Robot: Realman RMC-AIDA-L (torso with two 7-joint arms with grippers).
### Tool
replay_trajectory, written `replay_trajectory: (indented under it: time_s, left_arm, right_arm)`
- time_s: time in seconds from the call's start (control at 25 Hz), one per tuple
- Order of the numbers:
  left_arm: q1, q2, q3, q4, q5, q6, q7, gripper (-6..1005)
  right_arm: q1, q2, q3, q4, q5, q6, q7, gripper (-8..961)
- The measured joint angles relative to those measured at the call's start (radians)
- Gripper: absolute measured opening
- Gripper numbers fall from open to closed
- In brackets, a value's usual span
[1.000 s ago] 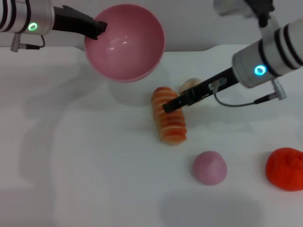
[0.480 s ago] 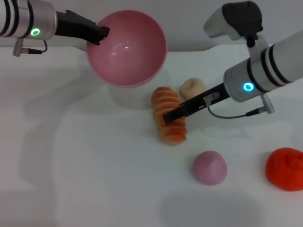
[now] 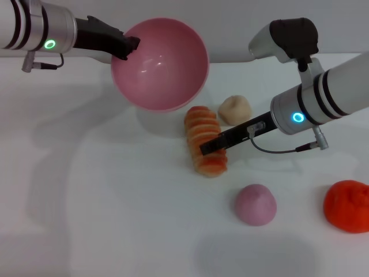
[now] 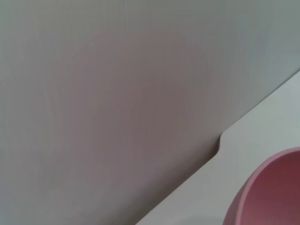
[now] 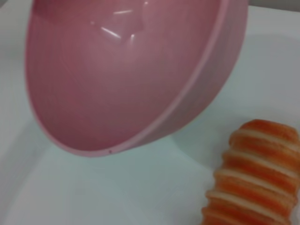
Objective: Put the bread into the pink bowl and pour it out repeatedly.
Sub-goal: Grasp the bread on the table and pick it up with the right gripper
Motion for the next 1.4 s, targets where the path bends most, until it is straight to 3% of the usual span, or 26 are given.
replay_trajectory:
  time_s: [0.48,1.4]
  left_arm:
    - [0.005,-0.005,0.0,0.015,0.001,0.0,0.025,44]
    - [0.022,0.004,-0.001,0.025,0.001,0.001,0.038,44]
  right_arm:
    - [0.014,0.0,-0.012,0.064,0.009,-0.079,-0.004,574]
    - [0.089,0.004,-0.058,0.081,0.058,-0.062,0.029,558]
